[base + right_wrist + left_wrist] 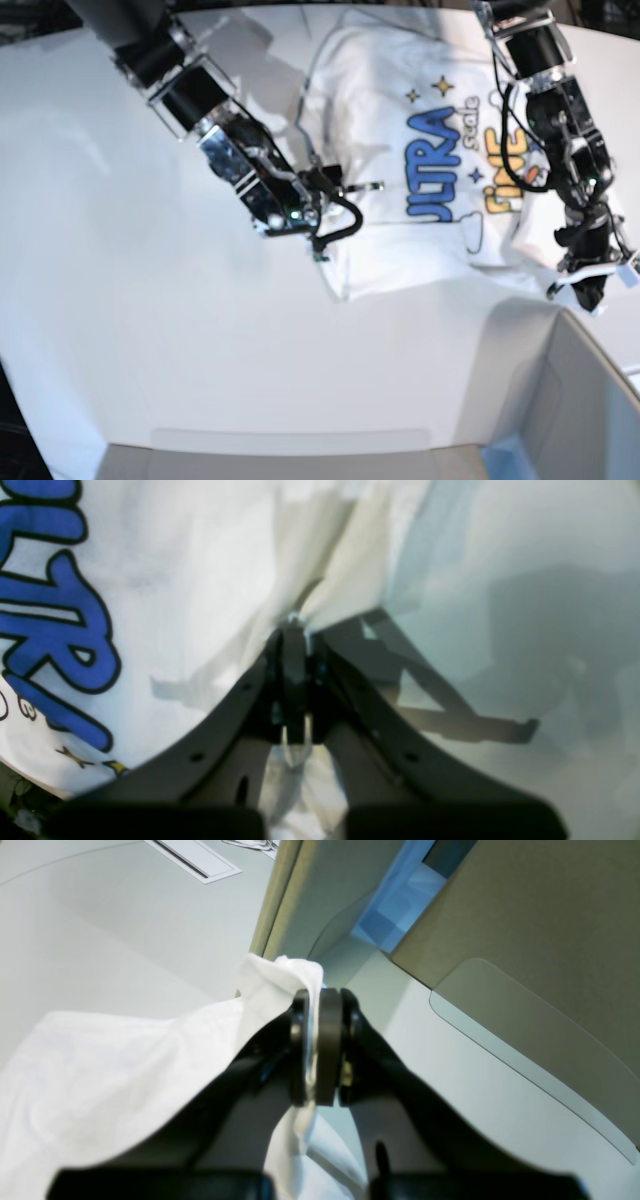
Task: Layout the t-shirt on the table in an organized manner, then fold the t-shirt properly
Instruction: 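Grasp the shirt's sleeve edge with the right gripper and pull it outward, then pull the shirt hem with both grippers to straighten it flat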
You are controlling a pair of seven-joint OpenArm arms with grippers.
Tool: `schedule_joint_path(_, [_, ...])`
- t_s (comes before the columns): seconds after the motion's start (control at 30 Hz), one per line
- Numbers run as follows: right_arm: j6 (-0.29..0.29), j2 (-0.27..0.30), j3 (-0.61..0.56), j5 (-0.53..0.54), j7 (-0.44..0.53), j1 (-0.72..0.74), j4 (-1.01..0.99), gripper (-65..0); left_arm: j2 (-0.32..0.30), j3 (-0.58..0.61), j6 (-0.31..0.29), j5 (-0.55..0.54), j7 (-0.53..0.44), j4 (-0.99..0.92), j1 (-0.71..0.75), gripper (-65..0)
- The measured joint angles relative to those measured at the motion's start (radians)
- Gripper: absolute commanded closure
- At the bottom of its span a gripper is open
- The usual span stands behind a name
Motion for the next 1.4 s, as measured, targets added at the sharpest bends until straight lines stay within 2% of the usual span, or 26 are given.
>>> schedule_joint_path(0.17, [0.006, 0.002, 0.0, 0.025, 0.005, 0.015, -0.017, 0.0, 0.0, -0.001, 0.0, 0.0, 0.0, 0.0, 0.0, -3.4])
schedule_joint_path(0.27, [0.006, 0.042, -0.002, 0.019, 0.034, -0.002, 0.039, 0.0, 0.0, -0.001, 0.003, 0.0, 0.002, 0.0, 0.001, -3.4])
schedule_joint_path(0.5, [-0.002, 0.087, 0.24, -0.164, 0.036, -0.036, 0.062, 0.0, 0.0, 0.001, 0.001, 0.0, 0.002, 0.0, 0.023, -3.4])
schedule_joint_path(0.67, [-0.004, 0.164, 0.247, -0.194, 0.078, -0.034, 0.064, 0.0, 0.005, 0.002, 0.001, 0.0, 0.0, 0.023, 0.034, -3.4])
schedule_joint_path(0.9, [-0.006, 0.315, 0.258, -0.205, 0.073, -0.011, 0.048, 0.0, 0.097, 0.04, 0.003, 0.0, -0.002, 0.117, 0.08, -3.4])
schedule_joint_path(1.03, [0.0, 0.33, 0.421, -0.194, 0.058, -0.007, 0.044, 0.0, 0.094, 0.113, -0.004, 0.0, 0.002, 0.117, 0.073, -3.4])
schedule_joint_path(1.07, [0.021, 0.333, 0.463, -0.197, 0.06, -0.002, 0.044, 0.0, 0.094, 0.117, -0.005, 0.0, 0.004, 0.117, 0.072, -3.4])
schedule_joint_path(1.17, [0.179, 0.344, 0.573, -0.219, 0.11, 0.017, 0.044, 0.0, 0.093, 0.118, -0.001, 0.003, -0.003, 0.103, 0.068, -3.4])
schedule_joint_path(1.23, [0.249, 0.344, 0.614, -0.222, 0.164, 0.022, 0.033, 0.0, 0.093, 0.118, 0.004, 0.007, 0.006, 0.067, 0.037, -3.4])
schedule_joint_path(1.4, [0.281, 0.336, 0.618, -0.209, 0.255, 0.078, -0.137, 0.0, 0.088, 0.118, -0.006, 0.009, -0.01, -0.142, -0.121, -3.4])
